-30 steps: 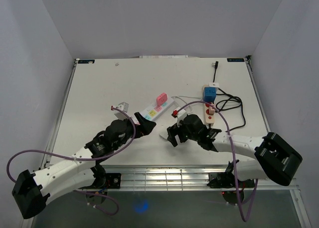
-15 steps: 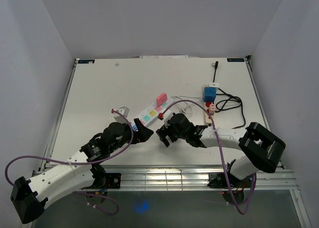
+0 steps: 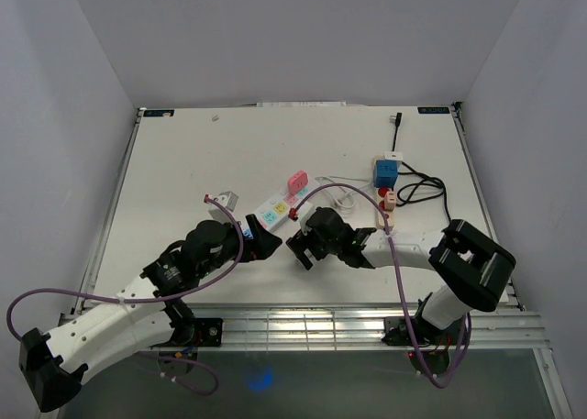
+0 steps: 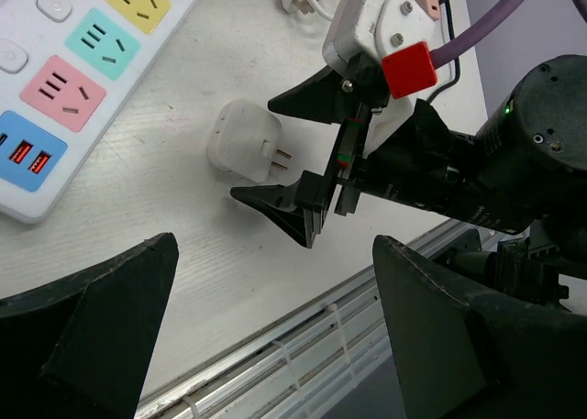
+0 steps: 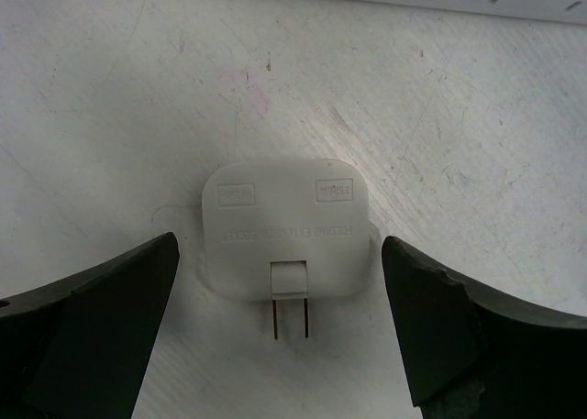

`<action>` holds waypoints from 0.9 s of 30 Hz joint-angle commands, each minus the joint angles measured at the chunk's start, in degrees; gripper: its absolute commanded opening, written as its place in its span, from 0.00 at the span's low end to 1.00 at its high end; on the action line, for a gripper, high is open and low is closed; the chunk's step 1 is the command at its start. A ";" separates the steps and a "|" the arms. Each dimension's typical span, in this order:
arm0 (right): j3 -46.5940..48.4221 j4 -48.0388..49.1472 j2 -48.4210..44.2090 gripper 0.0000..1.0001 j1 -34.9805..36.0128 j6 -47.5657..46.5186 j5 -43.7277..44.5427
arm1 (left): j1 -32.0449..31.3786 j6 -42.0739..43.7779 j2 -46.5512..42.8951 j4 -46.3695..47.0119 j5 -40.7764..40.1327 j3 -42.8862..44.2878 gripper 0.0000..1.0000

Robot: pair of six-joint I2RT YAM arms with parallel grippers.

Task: Insert the plug
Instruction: Pick up the plug from the center of the board.

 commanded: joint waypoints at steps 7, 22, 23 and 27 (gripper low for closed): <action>1.47 0.26 0.09 0.66 0.13 -0.18 -1.68 | 0.33 1.48 0.11 -1.05 1.01 1.36 0.98; -13.47 15.28 -20.90 0.59 0.31 0.43 -9.42 | 0.33 -0.54 2.91 9.58 4.43 -2.25 0.98; -14.08 15.81 -21.71 0.59 0.40 0.26 -9.59 | 0.41 -0.72 4.05 10.02 4.61 -2.07 0.98; -16.55 18.72 -25.40 0.58 1.01 -0.36 -10.12 | 0.33 -1.16 7.21 12.74 5.66 -1.55 0.98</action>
